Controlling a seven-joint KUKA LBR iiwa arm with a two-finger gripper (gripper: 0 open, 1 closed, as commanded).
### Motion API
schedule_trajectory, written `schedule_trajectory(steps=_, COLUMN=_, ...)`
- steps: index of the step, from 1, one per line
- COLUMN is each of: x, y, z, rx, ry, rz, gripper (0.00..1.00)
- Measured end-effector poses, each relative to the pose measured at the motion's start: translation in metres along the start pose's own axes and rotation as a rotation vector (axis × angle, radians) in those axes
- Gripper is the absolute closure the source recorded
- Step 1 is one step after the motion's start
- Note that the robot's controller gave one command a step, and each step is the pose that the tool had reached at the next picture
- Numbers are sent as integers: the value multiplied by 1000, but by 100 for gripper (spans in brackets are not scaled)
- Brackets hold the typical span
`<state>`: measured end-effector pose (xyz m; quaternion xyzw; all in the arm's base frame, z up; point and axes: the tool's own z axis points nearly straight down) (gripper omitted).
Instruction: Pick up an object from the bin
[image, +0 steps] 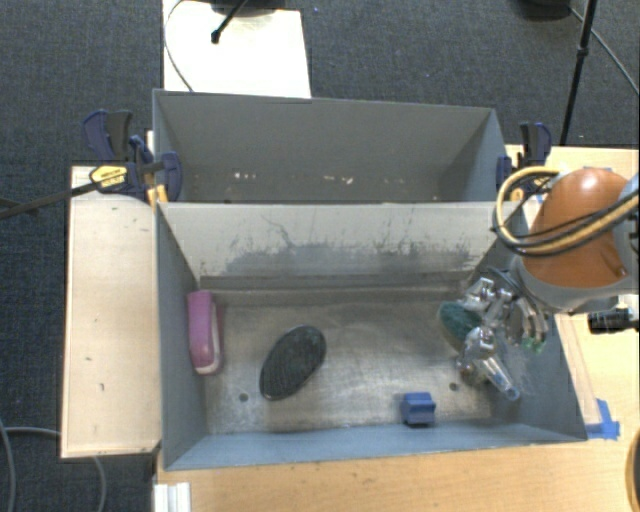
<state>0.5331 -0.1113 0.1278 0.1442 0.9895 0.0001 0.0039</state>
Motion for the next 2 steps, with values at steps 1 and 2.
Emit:
schedule_trajectory(steps=1, x=-2, y=0, z=-28, rx=0, ry=1, rz=-5, gripper=100)
schedule_trajectory(steps=2, x=-3, y=1, z=-54, rx=0, ry=2, rz=-9, gripper=100)
